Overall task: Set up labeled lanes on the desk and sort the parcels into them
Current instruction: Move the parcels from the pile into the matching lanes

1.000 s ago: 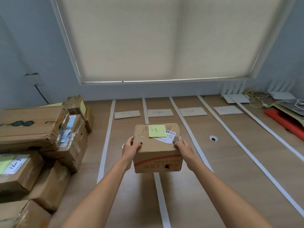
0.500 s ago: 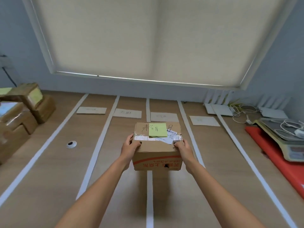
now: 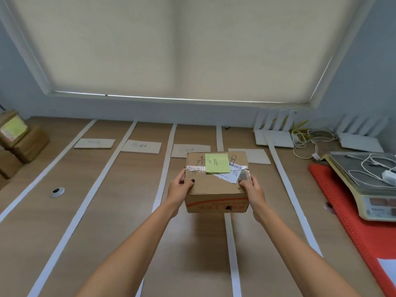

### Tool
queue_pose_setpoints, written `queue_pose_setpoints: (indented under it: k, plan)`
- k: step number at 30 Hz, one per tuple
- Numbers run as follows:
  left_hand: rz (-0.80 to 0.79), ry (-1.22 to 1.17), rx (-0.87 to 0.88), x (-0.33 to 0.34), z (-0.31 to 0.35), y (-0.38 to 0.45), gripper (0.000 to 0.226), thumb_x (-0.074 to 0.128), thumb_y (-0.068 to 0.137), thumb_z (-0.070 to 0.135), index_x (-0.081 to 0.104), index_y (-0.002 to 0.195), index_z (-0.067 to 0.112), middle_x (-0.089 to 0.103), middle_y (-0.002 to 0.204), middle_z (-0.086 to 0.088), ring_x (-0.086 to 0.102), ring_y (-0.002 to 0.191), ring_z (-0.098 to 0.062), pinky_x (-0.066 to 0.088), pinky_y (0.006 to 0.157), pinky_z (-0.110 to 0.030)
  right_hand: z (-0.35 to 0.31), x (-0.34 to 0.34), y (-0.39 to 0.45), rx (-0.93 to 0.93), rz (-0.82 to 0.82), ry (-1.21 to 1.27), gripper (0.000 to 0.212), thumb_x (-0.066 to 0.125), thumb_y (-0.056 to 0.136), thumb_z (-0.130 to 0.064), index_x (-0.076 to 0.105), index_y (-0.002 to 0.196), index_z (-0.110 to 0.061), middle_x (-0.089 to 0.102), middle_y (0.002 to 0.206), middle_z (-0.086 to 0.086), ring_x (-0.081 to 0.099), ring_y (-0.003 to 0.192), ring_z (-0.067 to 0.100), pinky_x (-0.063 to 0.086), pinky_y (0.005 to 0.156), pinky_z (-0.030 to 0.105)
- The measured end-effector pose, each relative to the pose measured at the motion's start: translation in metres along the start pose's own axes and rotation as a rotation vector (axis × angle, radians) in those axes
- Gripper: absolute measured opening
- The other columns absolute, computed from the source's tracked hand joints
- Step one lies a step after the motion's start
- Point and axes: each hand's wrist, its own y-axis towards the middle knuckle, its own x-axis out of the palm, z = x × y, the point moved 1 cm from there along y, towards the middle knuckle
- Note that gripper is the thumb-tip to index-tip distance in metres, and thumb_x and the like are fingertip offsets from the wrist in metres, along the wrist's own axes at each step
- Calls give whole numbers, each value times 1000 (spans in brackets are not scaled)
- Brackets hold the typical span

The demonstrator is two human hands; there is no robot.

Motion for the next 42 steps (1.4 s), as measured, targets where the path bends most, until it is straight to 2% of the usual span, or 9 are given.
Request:
queue_pose_setpoints:
  k: [4,7,12,17,30,33,35,39,42]
  plan:
    - [-56,54,25,66,15,33,57,50,92,6,36,143,27,49,130,-9,49,117,-22,45,68,-16,-7,-54,49,4,92,90,46,56,86,-21,44,130,-25,54,125,3,56,103,20,50,77,34]
    - [-92,86,20,108,19,62,51,47,93,3,41,140,21,52,131,-6,49,118,-20,44,71,-16,-8,-87,91,12,120,149,34,57,88,-19,45,119,-21,54,121,2,54,86,7,42,63,24]
    - [-132,104,-8,158,15,115,42,43,95,4,47,135,17,57,128,-6,52,115,-19,47,73,-18,3,-123,161,27,142,139,39,58,89,-14,47,126,-13,57,124,6,57,96,13,44,65,20]
    - [-163,145,-43,188,-3,150,49,39,94,-3,43,139,17,54,132,-4,50,121,-20,48,84,-21,21,-136,211,39,164,100,39,56,89,-12,50,127,-15,60,122,6,59,85,8,43,57,16]
    - [-129,237,-54,204,-26,171,44,38,100,10,40,141,22,53,132,2,49,111,-11,43,67,-11,41,-136,229,9,106,-100,47,47,96,-20,37,142,-19,53,134,5,55,110,19,50,91,37]
    - [-118,256,-40,198,-18,166,45,41,98,11,38,142,19,48,140,-2,47,122,-17,47,87,-21,34,-140,221,24,147,-142,56,52,94,-24,30,145,-17,47,140,8,50,121,24,45,101,42]
    - [-90,282,-40,191,-9,160,51,44,97,12,30,146,18,38,147,-6,38,134,-23,37,106,-36,27,-143,213,-12,193,-200,58,57,92,-23,31,143,-16,46,140,7,49,120,23,44,100,40]
    - [-52,285,6,176,11,141,55,49,94,9,32,145,18,38,147,-8,36,135,-24,35,106,-38,5,-141,188,-120,254,-315,60,62,85,-14,37,139,-15,45,137,9,49,119,25,43,101,44]
    - [-54,278,51,165,25,117,54,54,91,6,38,142,18,42,144,-8,40,131,-24,39,105,-37,-12,-125,160,-194,191,-292,62,64,82,-12,39,137,-21,45,133,5,50,111,19,48,92,34]
